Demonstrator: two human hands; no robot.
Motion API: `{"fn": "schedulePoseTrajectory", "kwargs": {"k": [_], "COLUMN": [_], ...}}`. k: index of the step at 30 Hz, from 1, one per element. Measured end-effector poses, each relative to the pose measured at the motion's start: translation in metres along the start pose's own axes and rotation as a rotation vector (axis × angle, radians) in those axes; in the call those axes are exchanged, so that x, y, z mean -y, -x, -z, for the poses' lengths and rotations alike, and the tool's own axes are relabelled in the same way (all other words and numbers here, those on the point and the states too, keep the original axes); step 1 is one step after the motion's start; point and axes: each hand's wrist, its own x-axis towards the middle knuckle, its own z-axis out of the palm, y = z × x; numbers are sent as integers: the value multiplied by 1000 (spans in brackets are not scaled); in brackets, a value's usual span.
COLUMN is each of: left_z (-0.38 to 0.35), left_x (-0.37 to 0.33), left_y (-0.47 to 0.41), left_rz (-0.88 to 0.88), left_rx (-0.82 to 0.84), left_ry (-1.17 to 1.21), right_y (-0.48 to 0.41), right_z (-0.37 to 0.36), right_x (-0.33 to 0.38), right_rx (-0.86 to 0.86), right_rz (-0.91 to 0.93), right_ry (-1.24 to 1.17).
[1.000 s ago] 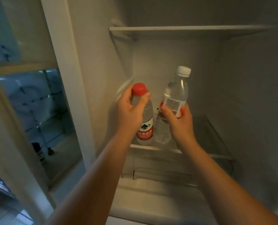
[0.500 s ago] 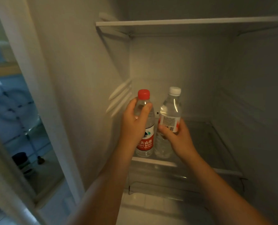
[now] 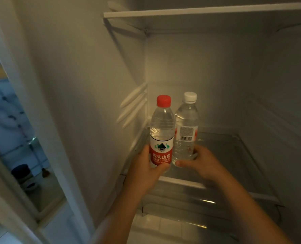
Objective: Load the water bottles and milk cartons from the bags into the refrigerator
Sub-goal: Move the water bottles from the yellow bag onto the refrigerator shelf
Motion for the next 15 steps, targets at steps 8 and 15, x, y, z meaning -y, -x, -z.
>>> {"fn": "schedulePoseTrajectory", "kwargs": {"k": [8, 15], "left_z": [-4, -16], "left_x": [-11, -8], "left_y": [-45, -90], "left_rz": [54, 132], "left_rx": [-77, -255], "left_ry": [-82, -163], "right_y": [-39, -78], "right_z": [-12, -20], "right_x": [7, 5], "right_rx": [-135, -250], "right_rz": [7, -16], "right_ry": [23, 43]}}
